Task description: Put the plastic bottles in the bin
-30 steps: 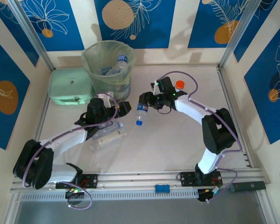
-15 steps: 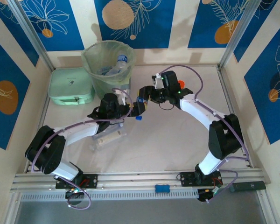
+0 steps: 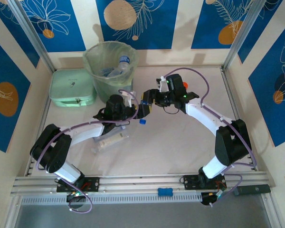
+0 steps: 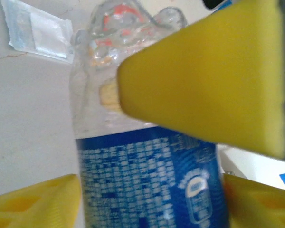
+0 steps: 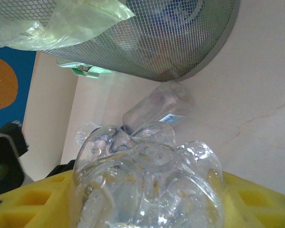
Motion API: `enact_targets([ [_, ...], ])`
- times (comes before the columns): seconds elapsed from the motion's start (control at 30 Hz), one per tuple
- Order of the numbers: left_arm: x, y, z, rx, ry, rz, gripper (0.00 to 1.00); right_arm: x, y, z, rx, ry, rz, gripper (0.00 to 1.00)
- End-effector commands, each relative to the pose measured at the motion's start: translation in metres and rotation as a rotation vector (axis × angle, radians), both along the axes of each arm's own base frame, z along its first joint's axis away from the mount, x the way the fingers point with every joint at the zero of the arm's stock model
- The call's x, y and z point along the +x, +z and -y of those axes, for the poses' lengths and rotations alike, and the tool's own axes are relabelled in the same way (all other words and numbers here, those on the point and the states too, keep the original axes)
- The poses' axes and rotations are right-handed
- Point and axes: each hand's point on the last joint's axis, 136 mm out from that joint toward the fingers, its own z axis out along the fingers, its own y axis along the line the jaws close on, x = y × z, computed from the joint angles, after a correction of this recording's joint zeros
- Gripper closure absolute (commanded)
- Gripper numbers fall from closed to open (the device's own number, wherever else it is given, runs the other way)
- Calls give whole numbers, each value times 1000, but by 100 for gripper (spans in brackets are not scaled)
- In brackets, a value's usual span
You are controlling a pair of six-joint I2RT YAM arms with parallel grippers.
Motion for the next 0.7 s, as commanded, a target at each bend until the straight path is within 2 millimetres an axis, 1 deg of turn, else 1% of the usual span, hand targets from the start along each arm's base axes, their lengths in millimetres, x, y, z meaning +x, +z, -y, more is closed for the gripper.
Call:
enact_targets([
  [0.0,1,15,10,-44,-31,37,36,-8,13,-2,35,22,9,54],
  [0.07,1,14,10,-46,-33,35,41,-9,14,-2,36,22,11,53],
  [0.13,0,13,10,-46,-31,33,45,-8,15,-1,32,16,16,48],
  [0.27,1,10,6,-42,-12,28,53,-4,25,5,18,2,33,35],
  [0.4,2,7,2,-33,11,24,56,1,38,14,21,-19,55,23],
  [0.57,4,5,-5,-35,51,21,56,6,43,33,29,-76,54,20],
  [0.67,4,7,-9,-27,70,28,56,7,41,45,21,-116,55,19],
])
